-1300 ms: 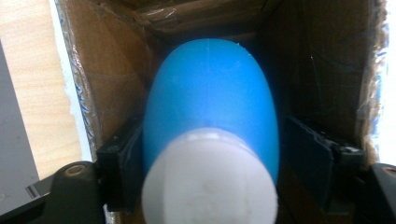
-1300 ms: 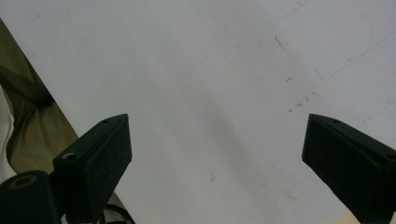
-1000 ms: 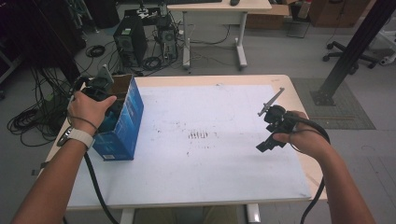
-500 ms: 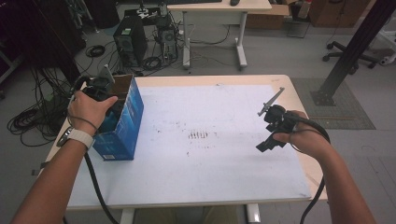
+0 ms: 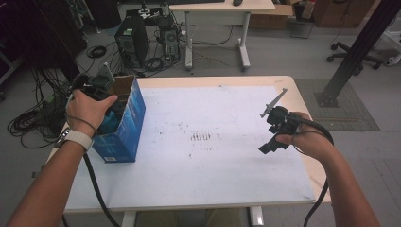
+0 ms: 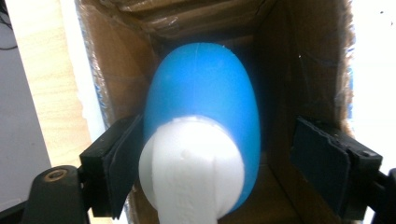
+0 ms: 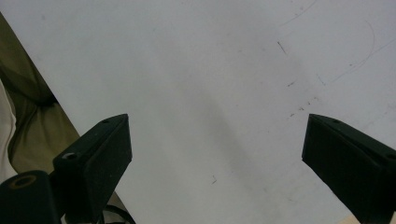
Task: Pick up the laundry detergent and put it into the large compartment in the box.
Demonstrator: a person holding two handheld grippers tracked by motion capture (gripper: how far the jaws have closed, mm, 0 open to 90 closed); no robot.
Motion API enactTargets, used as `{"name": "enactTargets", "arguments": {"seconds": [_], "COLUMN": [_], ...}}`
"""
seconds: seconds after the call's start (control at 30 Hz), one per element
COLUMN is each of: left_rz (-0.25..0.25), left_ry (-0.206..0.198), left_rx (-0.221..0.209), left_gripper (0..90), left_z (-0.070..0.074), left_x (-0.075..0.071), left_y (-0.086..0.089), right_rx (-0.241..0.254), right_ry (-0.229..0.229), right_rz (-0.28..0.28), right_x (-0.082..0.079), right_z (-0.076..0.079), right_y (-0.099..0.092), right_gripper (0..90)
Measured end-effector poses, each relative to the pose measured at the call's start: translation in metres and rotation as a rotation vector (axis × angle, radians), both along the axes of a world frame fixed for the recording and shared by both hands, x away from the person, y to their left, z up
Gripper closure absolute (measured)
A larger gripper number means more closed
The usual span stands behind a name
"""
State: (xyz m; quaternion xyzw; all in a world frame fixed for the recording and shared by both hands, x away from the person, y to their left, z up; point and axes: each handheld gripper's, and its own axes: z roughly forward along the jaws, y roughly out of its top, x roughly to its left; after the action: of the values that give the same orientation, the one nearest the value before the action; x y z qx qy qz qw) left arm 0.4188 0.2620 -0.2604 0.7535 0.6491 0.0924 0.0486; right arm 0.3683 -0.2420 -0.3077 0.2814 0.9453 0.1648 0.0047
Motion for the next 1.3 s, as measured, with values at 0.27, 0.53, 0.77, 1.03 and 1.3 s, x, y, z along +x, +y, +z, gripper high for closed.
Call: {"name": "enactTargets", "arguments": {"seconds": [0.27, 0.53, 0.77, 1.03, 1.3], "left_rz": [-0.012, -0.01, -0.01, -0.02, -0.036], "left_ry": [-0.006, -0.015, -0.026, -0.048, -0.056], "left_rx": [-0.005, -0.02, -0.033, -0.04, -0.046], "left_gripper": [13.0, 11.1, 10.3, 9.7, 9.7], "left_z": [0.011, 0.018, 0.024, 0.038, 0.043], "left_x": [-0.001, -0.002, -0.004, -0.005, -0.008], "left_y": [-0.001, 0.001, 0.003, 0.006, 0.006], "right_rx": [0.0, 0.003, 0.004, 0.003, 0.004], "right_ry": [-0.001, -0.006, -0.007, -0.008, -0.008], "right_rz": [-0.002, -0.004, -0.002, -0.007, -0.008], "right_x": [-0.001, -0.002, -0.003, -0.003, -0.003], "right_z": [0.0, 0.002, 0.003, 0.004, 0.004], "right_y": [-0.001, -0.002, -0.002, -0.004, -0.003], "right_gripper": [8.5, 8.5, 8.5, 8.5, 8.5]}}
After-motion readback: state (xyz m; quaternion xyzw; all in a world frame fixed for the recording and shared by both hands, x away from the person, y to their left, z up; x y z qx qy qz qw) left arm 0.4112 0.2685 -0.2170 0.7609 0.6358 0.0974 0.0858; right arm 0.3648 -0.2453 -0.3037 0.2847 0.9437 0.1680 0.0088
